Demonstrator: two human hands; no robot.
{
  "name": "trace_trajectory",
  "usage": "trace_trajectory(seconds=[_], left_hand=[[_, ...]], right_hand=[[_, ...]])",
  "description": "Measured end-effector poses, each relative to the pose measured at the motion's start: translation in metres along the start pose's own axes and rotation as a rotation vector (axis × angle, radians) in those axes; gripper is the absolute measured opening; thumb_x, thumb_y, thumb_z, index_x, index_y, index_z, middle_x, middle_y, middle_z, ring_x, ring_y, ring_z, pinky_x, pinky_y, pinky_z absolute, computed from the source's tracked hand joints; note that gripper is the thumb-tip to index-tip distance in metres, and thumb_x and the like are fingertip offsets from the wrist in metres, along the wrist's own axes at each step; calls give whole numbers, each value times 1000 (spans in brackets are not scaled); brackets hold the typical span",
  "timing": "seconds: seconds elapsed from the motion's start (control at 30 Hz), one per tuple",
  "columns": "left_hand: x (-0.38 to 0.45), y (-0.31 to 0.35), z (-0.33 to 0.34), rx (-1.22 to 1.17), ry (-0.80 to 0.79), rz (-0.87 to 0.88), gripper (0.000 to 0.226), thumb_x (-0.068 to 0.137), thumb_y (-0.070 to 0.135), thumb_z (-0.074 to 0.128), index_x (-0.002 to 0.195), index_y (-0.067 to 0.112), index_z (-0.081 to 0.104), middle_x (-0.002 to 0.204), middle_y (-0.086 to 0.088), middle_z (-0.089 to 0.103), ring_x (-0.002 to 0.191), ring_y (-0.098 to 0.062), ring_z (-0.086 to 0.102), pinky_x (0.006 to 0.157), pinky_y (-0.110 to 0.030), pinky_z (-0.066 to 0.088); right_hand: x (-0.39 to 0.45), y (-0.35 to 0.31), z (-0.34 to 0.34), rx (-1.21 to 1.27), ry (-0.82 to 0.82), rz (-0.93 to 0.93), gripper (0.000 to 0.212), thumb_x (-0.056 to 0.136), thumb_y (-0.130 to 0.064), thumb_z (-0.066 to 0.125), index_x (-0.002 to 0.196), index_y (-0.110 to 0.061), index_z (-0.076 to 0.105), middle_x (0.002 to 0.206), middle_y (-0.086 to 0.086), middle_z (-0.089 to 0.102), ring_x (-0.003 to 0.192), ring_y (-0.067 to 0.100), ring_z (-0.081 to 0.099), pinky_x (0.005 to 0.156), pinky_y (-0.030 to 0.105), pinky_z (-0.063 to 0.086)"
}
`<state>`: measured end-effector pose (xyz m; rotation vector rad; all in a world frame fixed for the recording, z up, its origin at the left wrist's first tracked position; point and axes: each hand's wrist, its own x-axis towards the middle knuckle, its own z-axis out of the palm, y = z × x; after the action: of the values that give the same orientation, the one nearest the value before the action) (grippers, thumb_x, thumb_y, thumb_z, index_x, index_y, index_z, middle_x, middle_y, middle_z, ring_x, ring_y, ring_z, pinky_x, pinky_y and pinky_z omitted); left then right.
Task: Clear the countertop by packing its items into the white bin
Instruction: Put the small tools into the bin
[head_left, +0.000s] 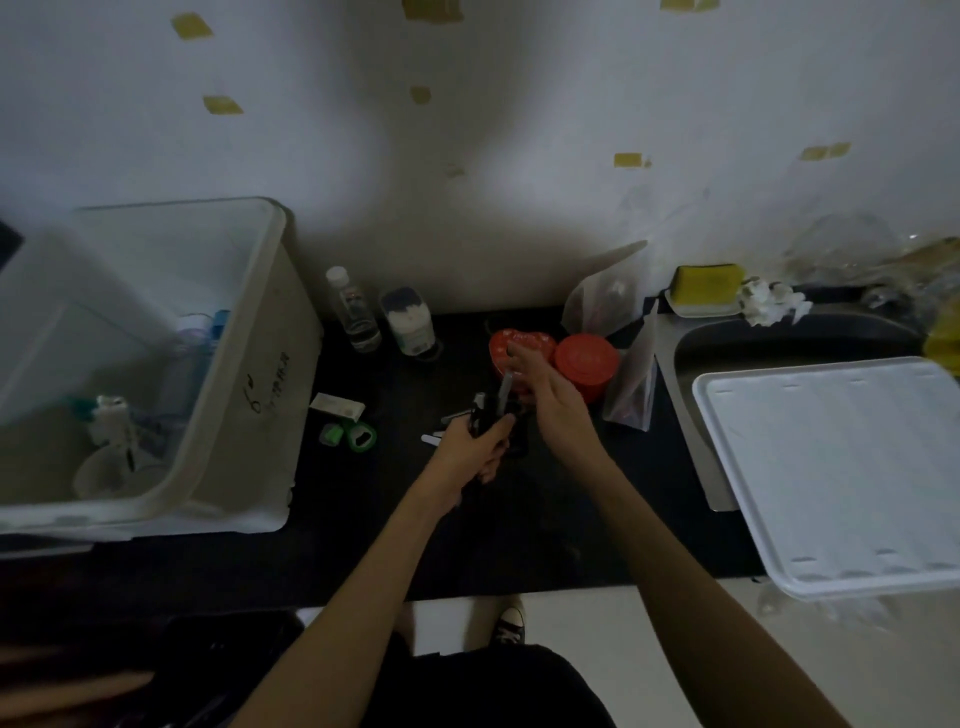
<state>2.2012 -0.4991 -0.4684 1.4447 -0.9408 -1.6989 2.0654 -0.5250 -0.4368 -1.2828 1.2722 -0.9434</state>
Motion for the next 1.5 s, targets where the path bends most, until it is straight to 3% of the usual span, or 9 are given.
trace_trajectory(seconds=[0.13, 0.3, 0.43, 0.63, 0.87, 1.0, 1.1, 1.3, 1.5], left_hand=[[-3, 2, -8, -28, 14, -13, 36, 97, 26, 58, 64, 15, 50, 47, 3, 36, 39, -13, 30, 41, -27, 28], [-5, 1, -24, -88, 37, -48, 42, 96, 27, 58, 56, 19, 49, 48, 3, 31, 40, -12, 27, 44, -29, 21], [-7, 10, -39, -217, 110, 34, 41, 96, 28, 58, 60, 13, 45, 46, 2, 29, 37, -12, 27, 41, -25, 24], [-11, 64, -77, -542, 262, 202, 41, 100, 22, 50, 62, 15, 35, 49, 1, 33, 44, -12, 36, 47, -25, 39], [-40, 115, -135, -208, 638, 350, 45, 84, 49, 65, 93, 5, 66, 99, -17, 69, 95, -24, 68, 87, -36, 54], [-56, 153, -181, -290, 593, 503, 31, 95, 30, 58, 67, 19, 59, 84, -3, 66, 74, -7, 64, 72, -22, 53], [-62, 172, -227, -266, 585, 564, 37, 96, 32, 55, 60, 28, 60, 84, -3, 61, 77, -13, 60, 76, -32, 51], [-74, 188, -330, -345, 531, 378, 34, 93, 37, 61, 113, 10, 64, 99, -3, 69, 89, -13, 66, 62, -19, 54], [-68, 182, -423, -288, 339, 314, 18, 91, 19, 64, 102, 5, 64, 98, -11, 66, 75, -18, 66, 55, -21, 51]], right_hand=[[2, 0, 7, -154, -154, -51, 43, 105, -46, 28, 135, -35, 57, 134, -19, 58, 123, -9, 49, 101, 14, 40], [2, -4, 20, -199, -281, -10, 44, 102, -52, 31, 130, -36, 61, 127, -14, 64, 119, -7, 53, 100, 16, 41], [12, -1, 31, -68, -193, 75, 42, 101, -48, 40, 131, -25, 57, 124, -6, 66, 110, 5, 64, 99, 34, 51], [2, -31, 67, 270, -515, 406, 53, 98, -53, 43, 126, -12, 60, 112, 13, 71, 99, 31, 71, 84, 40, 59], [26, -84, 159, 556, -408, 440, 40, 101, -40, 45, 114, -6, 63, 84, 12, 63, 60, 16, 62, 49, 24, 51], [47, -130, 214, 666, -422, 429, 28, 104, -29, 42, 107, -7, 59, 77, 8, 53, 44, 7, 47, 35, 17, 35], [65, -158, 261, 620, -380, 323, 24, 104, -25, 45, 97, -5, 59, 63, 2, 43, 38, 5, 35, 35, 16, 27], [103, -187, 344, 385, -285, 258, 29, 101, -25, 52, 100, 2, 61, 47, -3, 36, 38, 8, 33, 41, 22, 30], [127, -191, 367, 81, -263, 318, 28, 100, -26, 54, 106, -1, 64, 46, 0, 42, 31, 4, 38, 36, 13, 32]])
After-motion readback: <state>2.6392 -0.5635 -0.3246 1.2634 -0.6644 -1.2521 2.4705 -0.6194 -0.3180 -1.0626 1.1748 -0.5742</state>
